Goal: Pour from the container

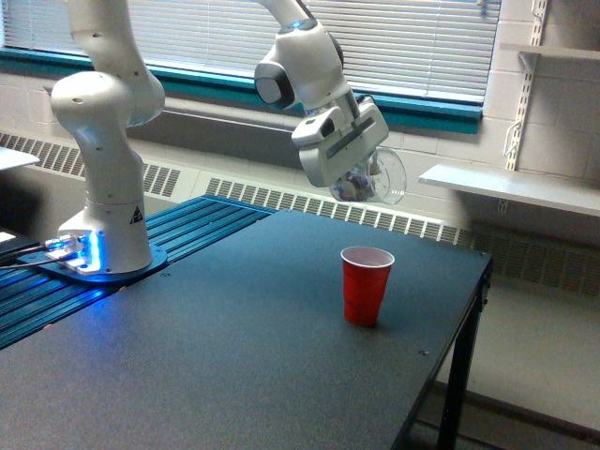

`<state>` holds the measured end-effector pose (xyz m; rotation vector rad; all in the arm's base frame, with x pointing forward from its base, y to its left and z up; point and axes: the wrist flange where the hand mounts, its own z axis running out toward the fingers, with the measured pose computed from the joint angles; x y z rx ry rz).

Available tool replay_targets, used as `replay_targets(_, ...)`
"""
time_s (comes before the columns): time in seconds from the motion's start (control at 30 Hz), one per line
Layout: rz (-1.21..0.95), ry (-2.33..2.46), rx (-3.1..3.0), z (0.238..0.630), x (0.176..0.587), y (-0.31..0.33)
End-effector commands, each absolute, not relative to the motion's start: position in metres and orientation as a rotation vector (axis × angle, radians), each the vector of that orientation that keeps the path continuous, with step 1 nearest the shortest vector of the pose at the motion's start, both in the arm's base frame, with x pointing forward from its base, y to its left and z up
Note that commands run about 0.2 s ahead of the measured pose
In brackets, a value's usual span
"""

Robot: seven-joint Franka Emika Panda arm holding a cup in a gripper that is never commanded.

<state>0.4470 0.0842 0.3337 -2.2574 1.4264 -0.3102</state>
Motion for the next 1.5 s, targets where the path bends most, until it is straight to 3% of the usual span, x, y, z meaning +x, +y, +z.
replay_targets(0.03,-0.282,1.555,-2.117,0.336,0.452,0.099)
replay_targets(0.67,-0.235,1.756,-1.852,0.332,0.469,0.127)
replay_targets(1.5,-0.197,1.893,-1.626,0.314,0.460,0.141)
